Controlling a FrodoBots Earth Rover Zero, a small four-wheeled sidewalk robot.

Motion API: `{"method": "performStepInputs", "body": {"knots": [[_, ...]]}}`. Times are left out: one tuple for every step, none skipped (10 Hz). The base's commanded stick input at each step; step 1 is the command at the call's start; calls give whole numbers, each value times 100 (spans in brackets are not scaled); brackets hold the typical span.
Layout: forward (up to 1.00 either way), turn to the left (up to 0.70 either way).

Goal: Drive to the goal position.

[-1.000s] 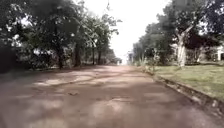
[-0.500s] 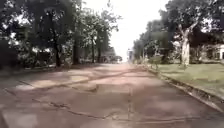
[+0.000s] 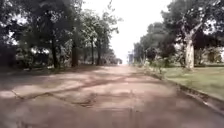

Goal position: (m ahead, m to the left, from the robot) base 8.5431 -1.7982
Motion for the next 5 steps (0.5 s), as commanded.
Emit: {"method": "performStepInputs", "body": {"knots": [[100,0],[100,0],[100,0],[100,0],[100,0]]}}
